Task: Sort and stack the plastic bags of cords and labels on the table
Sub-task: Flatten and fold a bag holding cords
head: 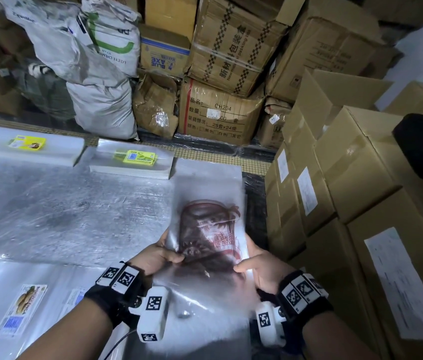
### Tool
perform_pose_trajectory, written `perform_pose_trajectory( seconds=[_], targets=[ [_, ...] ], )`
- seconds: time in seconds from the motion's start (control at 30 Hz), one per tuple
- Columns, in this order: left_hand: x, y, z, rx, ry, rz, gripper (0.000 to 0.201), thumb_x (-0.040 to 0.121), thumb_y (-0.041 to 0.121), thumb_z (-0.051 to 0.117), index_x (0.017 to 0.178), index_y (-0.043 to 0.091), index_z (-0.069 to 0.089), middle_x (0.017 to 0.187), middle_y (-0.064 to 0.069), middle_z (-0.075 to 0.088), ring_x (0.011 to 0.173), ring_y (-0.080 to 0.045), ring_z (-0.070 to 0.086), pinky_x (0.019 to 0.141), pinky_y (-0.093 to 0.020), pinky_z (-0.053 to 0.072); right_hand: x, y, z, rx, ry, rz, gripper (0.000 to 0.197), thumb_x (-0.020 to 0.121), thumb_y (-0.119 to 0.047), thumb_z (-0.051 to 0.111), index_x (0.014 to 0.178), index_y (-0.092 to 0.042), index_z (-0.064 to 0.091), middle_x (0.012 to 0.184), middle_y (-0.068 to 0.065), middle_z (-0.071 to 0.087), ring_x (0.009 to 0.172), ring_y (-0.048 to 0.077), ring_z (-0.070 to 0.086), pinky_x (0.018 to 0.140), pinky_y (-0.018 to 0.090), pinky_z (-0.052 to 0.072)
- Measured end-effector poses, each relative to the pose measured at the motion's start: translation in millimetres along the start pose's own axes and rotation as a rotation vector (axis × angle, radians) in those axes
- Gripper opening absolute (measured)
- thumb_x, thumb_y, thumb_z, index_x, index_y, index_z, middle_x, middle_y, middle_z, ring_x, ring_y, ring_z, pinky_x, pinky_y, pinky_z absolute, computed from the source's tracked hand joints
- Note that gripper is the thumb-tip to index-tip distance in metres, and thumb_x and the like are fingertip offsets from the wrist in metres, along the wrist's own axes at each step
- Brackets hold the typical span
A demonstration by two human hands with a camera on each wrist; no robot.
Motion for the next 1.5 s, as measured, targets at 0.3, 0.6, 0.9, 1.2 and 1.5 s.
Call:
perform_pose_trajectory(
  seconds=[0.3, 0.6, 0.9, 1.2, 1.5],
  targets=[
    [8.1, -10.1, 3.5, 0.039, 0.067, 0.054, 0.094, 0.052, -0.031, 0.042, 0.124, 0.025, 0.064, 0.109, -0.026, 0.068, 0.101, -0.043, 0.065, 0.074, -0.045, 0.058, 5.3, 1.0, 7.3, -0.210, 0.077, 0.033, 0.099, 0.075, 0.023, 0.043, 0.154, -0.035, 0.027, 0.152, -0.004, 0.044, 0.131, 0.019, 0.050, 0.093, 0.026, 0.048],
    [-4.6, 5.7, 26.9, 0.179, 0.058, 0.176, 0.085, 0.064, -0.035, 0.039, 0.116, 0.030, 0.057, 0.104, -0.013, 0.067, 0.104, -0.034, 0.060, 0.065, -0.032, 0.055, 1.2, -10.5, 4.7, -0.343, 0.157, 0.116, 0.085, 0.088, 0.014, 0.046, 0.158, -0.009, 0.004, 0.166, 0.005, 0.006, 0.152, 0.020, 0.010, 0.111, 0.022, 0.022],
    [-6.9, 9.6, 20.2, 0.133, 0.116, 0.202, 0.091, 0.041, -0.014, 0.050, 0.121, 0.029, 0.055, 0.103, -0.017, 0.064, 0.093, -0.034, 0.061, 0.066, -0.035, 0.055, 3.4, -15.0, 8.0, -0.248, 0.140, 0.069, 0.087, 0.087, 0.015, 0.043, 0.159, -0.012, 0.000, 0.166, 0.005, 0.005, 0.152, 0.020, 0.010, 0.105, 0.020, 0.022],
    [2.4, 17.9, 15.1, 0.068, 0.179, 0.222, 0.073, 0.058, -0.003, 0.059, 0.127, 0.021, 0.057, 0.106, -0.012, 0.068, 0.099, -0.028, 0.061, 0.084, -0.033, 0.049, 21.6, -2.3, 3.3, -0.034, 0.241, 0.027, 0.096, 0.065, -0.001, 0.056, 0.155, -0.010, 0.025, 0.158, 0.014, 0.033, 0.139, 0.025, 0.041, 0.117, 0.042, 0.033],
    [10.6, 23.6, -4.2, 0.225, 0.328, 0.245, 0.052, 0.077, -0.023, 0.050, 0.100, 0.020, 0.066, 0.085, -0.020, 0.066, 0.068, -0.028, 0.061, 0.062, -0.030, 0.055, 23.3, -10.6, -2.5, -0.120, 0.429, 0.045, 0.049, 0.097, -0.021, 0.058, 0.140, -0.001, 0.048, 0.137, 0.001, 0.053, 0.129, 0.022, 0.050, 0.115, 0.034, 0.032]
  ],
)
Point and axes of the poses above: each hand's wrist, its own x-axis towards the middle knuckle, its own z-axis out of the palm, y = z × x, the point moved 7 cm from there along x, towards the middle knuckle
